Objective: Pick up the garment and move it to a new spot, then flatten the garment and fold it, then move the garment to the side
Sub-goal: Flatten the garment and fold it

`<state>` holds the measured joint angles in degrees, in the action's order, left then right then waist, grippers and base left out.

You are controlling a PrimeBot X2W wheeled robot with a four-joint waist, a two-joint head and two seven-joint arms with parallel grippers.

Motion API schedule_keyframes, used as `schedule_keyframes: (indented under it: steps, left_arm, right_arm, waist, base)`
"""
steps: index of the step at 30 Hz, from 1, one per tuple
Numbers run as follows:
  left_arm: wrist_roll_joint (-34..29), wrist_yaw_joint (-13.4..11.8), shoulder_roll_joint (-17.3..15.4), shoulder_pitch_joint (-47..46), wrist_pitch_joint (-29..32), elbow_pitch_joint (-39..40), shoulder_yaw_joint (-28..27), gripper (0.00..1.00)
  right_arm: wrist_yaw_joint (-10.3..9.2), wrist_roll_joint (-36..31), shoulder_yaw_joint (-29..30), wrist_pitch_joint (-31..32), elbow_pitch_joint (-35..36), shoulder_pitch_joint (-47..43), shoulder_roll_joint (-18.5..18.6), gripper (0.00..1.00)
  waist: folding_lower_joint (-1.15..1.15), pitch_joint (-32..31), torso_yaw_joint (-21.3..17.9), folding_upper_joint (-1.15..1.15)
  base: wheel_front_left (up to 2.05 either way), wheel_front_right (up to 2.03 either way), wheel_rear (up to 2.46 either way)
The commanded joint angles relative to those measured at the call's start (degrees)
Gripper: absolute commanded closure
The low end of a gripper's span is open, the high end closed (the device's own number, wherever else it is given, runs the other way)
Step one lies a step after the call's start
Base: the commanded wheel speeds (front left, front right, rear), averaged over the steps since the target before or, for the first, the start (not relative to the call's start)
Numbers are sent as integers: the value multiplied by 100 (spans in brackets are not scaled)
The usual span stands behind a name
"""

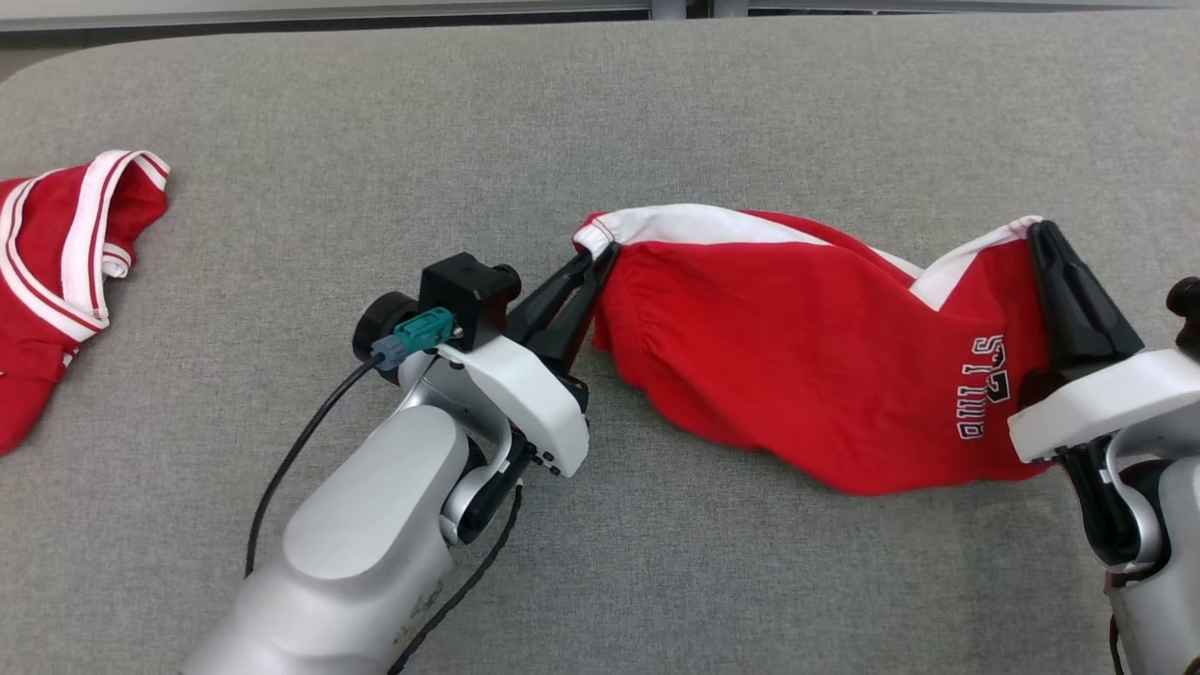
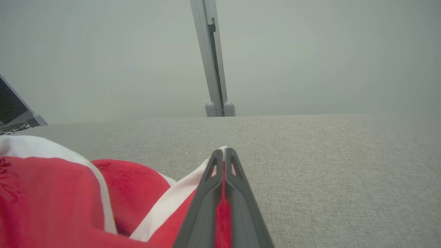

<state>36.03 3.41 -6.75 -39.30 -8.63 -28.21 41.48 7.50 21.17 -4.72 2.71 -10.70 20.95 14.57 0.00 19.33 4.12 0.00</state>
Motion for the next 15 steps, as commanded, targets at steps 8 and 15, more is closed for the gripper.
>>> schedule_keyframes:
  steps: [8, 15]
  left_arm:
    - [-307, -487, -679, 170, -72, 1308, -202, 100]
    - [-493, -921, -1162, 320, 66, 2536, -441, 100]
  right_arm:
    - [-2, -174, 218, -573, 838, -185, -35, 100]
    - [-2, -379, 415, -797, 1760, -89, 48, 100]
  waist:
    - [0, -455, -83, 0]
    - [0, -781, -105, 0]
  base:
    - [0, 0, 0]
    - [0, 0, 0]
